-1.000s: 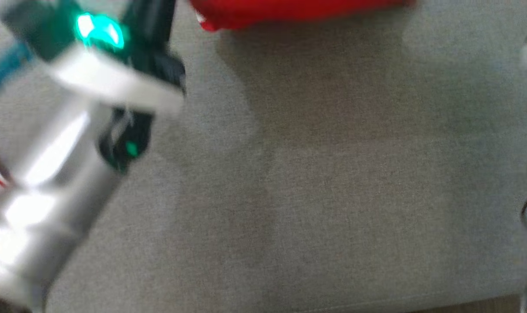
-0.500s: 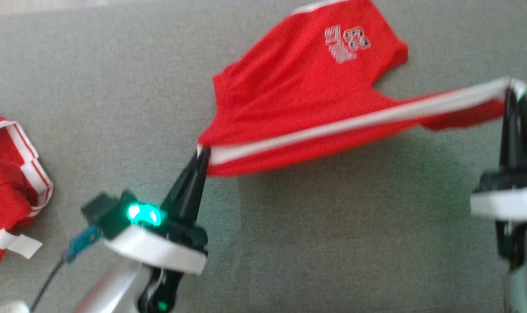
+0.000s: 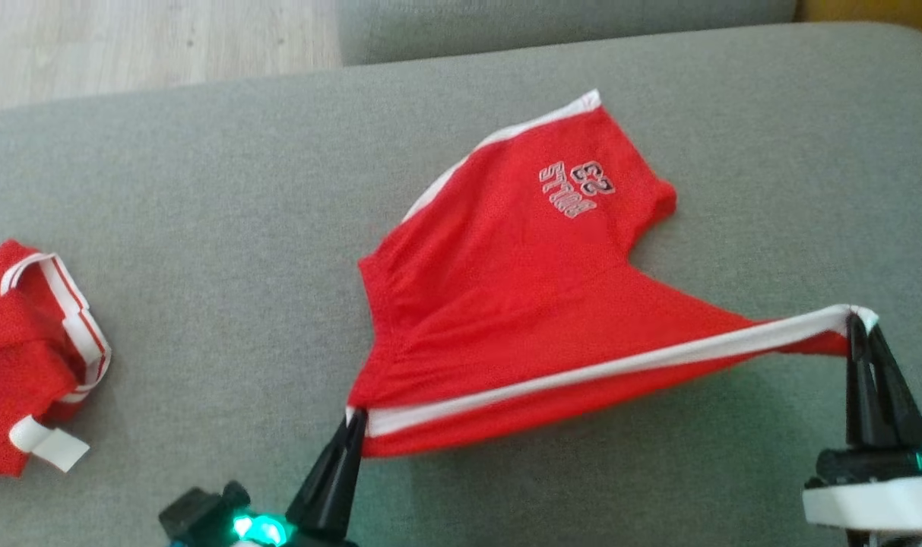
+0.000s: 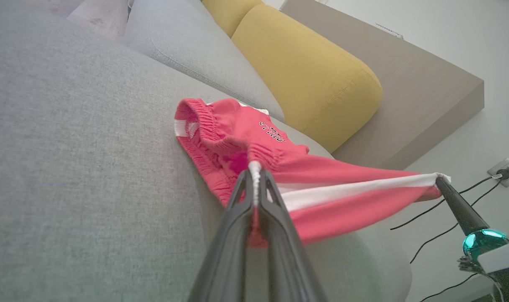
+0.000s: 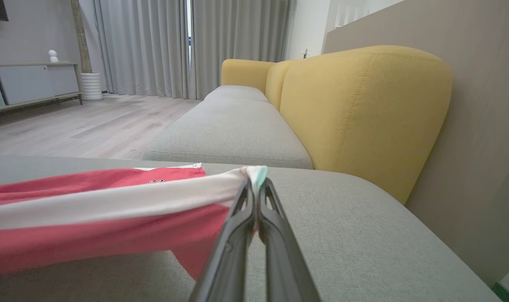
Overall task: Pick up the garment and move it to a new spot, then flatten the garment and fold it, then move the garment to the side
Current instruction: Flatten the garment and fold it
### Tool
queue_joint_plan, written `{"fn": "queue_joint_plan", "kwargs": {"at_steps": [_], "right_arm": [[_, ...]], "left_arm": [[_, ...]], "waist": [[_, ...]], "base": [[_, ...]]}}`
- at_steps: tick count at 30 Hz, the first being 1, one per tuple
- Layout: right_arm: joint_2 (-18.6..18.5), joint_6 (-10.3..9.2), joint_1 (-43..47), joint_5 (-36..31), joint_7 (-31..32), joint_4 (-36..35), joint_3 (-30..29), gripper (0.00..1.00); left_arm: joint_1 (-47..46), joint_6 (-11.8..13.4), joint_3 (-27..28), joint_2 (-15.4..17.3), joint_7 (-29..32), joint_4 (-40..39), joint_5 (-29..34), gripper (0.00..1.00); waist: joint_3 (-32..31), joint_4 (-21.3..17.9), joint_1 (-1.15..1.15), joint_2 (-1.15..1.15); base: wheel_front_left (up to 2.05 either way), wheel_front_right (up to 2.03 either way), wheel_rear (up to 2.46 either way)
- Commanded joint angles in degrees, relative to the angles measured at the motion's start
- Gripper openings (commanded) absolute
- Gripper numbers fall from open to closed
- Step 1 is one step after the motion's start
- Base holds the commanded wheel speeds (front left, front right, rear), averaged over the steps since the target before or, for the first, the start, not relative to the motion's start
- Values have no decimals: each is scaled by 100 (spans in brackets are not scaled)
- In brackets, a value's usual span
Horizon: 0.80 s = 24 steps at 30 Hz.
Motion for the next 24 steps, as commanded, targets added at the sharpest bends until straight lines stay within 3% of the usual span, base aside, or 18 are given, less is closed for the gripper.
{"fn": "queue_joint_plan", "kwargs": {"at_steps": [1,11,19,24], "right_arm": [[-85,-5,-1,-11,-17,-253,-70,0],[-228,-5,-153,-58,87,-131,62,0],[-383,-5,-1175,146,183,624,263,0],[-740,-5,-2161,361,260,1391,566,0]], "left_arm": [[-58,14,290,90,-58,-174,25,0],[-305,14,455,-175,-58,-254,-59,0],[-1348,14,418,-702,-41,419,-65,0],[-2292,31,470,-966,-6,1030,21,0]], "waist": [[-69,-11,1,0],[-52,17,1,0],[420,189,1,0],[842,317,1,0]], "base": [[0,0,0],[0,0,0],[0,0,0],[0,0,0]]}}
